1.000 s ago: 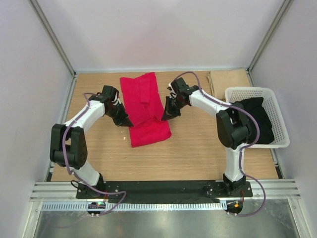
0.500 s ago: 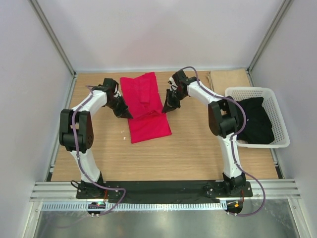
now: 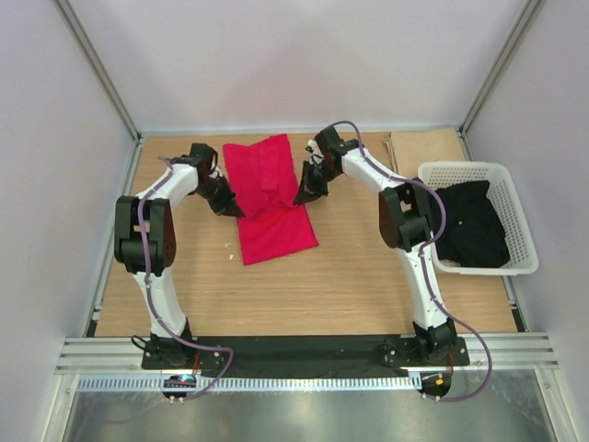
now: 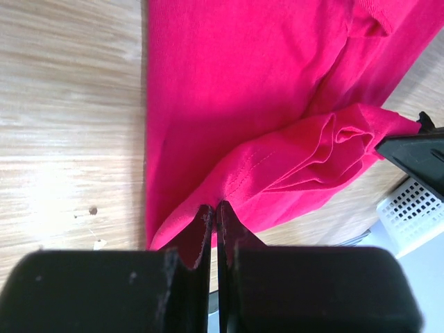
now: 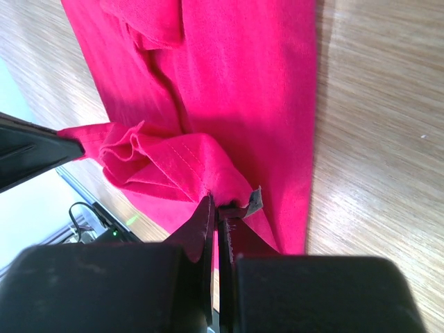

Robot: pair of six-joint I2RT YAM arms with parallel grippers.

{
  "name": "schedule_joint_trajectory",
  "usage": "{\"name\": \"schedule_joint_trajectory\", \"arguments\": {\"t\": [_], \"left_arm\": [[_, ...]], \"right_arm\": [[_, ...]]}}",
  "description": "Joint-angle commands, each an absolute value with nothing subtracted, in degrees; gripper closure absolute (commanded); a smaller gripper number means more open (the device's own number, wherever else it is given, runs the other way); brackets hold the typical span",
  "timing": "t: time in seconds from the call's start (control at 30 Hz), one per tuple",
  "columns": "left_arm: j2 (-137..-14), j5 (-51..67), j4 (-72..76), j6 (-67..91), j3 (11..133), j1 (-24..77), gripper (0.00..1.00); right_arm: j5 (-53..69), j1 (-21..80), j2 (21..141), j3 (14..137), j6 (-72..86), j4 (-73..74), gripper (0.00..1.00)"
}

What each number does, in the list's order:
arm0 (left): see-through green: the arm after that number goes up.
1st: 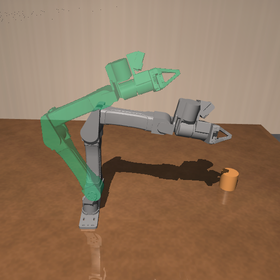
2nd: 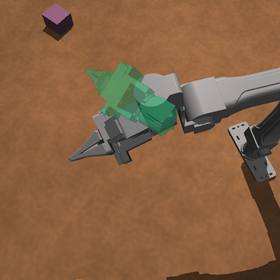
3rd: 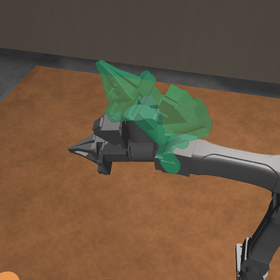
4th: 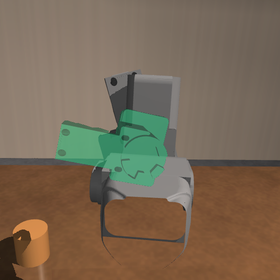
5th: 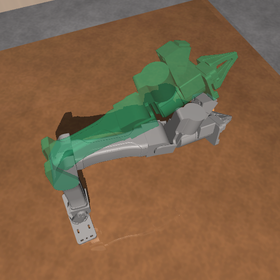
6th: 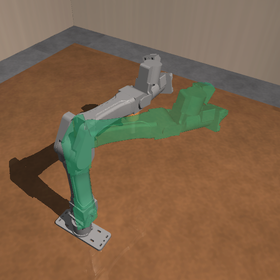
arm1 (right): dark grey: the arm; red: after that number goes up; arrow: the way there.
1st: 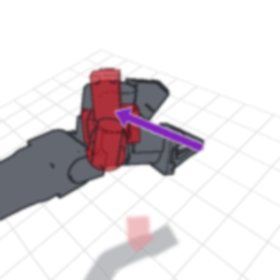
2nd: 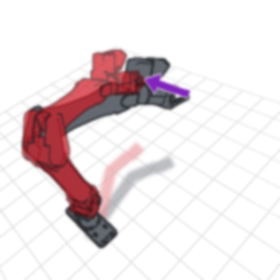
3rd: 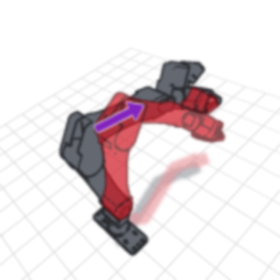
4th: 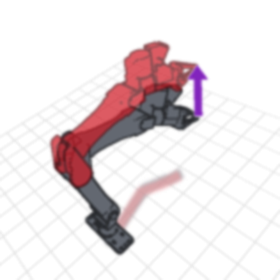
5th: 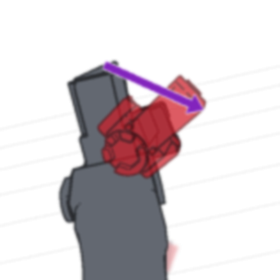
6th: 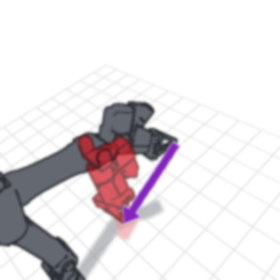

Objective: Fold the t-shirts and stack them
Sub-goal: Fold the tshirt

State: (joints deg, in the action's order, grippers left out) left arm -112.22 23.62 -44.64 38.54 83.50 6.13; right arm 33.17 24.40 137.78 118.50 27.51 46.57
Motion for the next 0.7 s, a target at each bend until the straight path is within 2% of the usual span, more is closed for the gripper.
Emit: {"name": "schedule_joint_trajectory", "arguments": {"t": [0.0,0.67], "left_arm": [[-112.94,25.14,-44.56,38.58,86.22,5.71,1.0],[-116.1,24.7,-42.71,41.04,88.86,3.96,1.0]], "right_arm": [[34.19,24.17,138.16,121.64,28.3,46.93,0.99],[36.03,22.41,140.53,123.84,29.62,44.83,0.99]]}}
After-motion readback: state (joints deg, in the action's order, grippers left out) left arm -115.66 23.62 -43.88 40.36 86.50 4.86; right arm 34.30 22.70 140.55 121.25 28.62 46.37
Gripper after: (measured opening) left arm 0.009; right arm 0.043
